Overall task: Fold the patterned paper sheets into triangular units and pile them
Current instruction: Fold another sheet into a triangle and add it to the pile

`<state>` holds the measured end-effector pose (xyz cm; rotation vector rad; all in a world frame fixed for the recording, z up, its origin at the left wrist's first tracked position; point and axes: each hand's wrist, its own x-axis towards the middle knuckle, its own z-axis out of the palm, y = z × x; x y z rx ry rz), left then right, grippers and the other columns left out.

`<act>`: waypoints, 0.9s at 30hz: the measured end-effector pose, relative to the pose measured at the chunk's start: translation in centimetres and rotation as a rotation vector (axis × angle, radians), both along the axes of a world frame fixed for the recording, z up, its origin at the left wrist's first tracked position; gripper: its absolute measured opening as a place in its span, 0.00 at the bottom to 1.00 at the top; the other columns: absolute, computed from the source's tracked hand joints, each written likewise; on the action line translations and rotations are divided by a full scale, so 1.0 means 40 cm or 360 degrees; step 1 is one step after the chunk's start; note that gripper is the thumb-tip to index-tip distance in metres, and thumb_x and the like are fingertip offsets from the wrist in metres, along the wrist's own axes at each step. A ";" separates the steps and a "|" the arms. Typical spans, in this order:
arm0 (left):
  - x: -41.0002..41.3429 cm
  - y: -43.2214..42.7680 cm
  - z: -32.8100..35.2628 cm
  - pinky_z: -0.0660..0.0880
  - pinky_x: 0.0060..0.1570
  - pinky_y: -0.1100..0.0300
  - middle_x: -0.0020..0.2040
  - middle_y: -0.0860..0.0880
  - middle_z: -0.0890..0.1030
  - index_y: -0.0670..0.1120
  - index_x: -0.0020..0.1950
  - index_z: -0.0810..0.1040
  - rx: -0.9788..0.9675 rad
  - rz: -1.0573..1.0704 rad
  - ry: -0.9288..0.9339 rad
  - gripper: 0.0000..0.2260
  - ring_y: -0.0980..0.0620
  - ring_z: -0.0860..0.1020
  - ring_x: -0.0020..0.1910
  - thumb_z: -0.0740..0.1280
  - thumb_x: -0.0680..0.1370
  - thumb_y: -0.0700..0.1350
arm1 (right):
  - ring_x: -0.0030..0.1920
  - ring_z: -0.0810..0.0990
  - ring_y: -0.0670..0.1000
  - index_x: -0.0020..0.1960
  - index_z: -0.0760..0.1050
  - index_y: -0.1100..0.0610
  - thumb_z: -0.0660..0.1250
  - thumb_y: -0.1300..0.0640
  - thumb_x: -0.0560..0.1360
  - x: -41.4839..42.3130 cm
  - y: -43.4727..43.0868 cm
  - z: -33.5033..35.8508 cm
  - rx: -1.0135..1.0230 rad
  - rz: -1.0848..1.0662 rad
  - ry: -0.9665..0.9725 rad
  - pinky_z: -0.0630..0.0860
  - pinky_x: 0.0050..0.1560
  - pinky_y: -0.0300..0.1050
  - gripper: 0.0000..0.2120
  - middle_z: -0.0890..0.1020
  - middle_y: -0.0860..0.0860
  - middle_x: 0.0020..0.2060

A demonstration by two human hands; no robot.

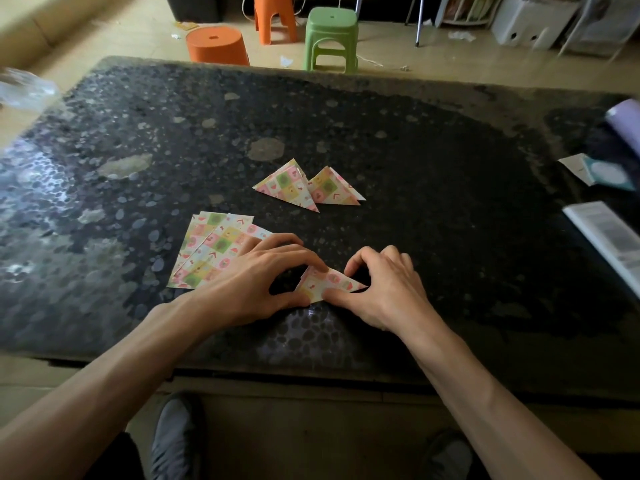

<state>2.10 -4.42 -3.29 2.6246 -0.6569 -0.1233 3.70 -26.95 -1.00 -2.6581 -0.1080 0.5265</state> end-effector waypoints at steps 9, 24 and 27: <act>-0.001 0.020 0.012 0.53 0.71 0.56 0.64 0.78 0.59 0.70 0.73 0.66 0.0007 -0.0031 0.0062 0.28 0.80 0.43 0.69 0.73 0.76 0.59 | 0.63 0.67 0.49 0.54 0.72 0.41 0.74 0.30 0.68 0.000 0.000 0.000 0.0001 0.0001 0.0013 0.72 0.60 0.49 0.23 0.69 0.46 0.57; -0.002 0.025 0.042 0.51 0.74 0.57 0.69 0.74 0.58 0.76 0.75 0.57 0.0087 -0.0057 0.0260 0.36 0.80 0.44 0.66 0.74 0.77 0.54 | 0.63 0.66 0.49 0.55 0.71 0.40 0.73 0.29 0.68 -0.006 -0.002 0.002 0.0009 0.0012 -0.0017 0.70 0.59 0.47 0.24 0.68 0.46 0.57; -0.004 0.024 0.041 0.53 0.76 0.53 0.76 0.61 0.59 0.79 0.74 0.54 0.0103 0.0001 0.0266 0.38 0.64 0.50 0.76 0.74 0.76 0.55 | 0.63 0.66 0.49 0.56 0.71 0.41 0.73 0.29 0.68 -0.007 0.001 0.002 -0.0001 0.0011 -0.0013 0.68 0.57 0.46 0.24 0.68 0.46 0.58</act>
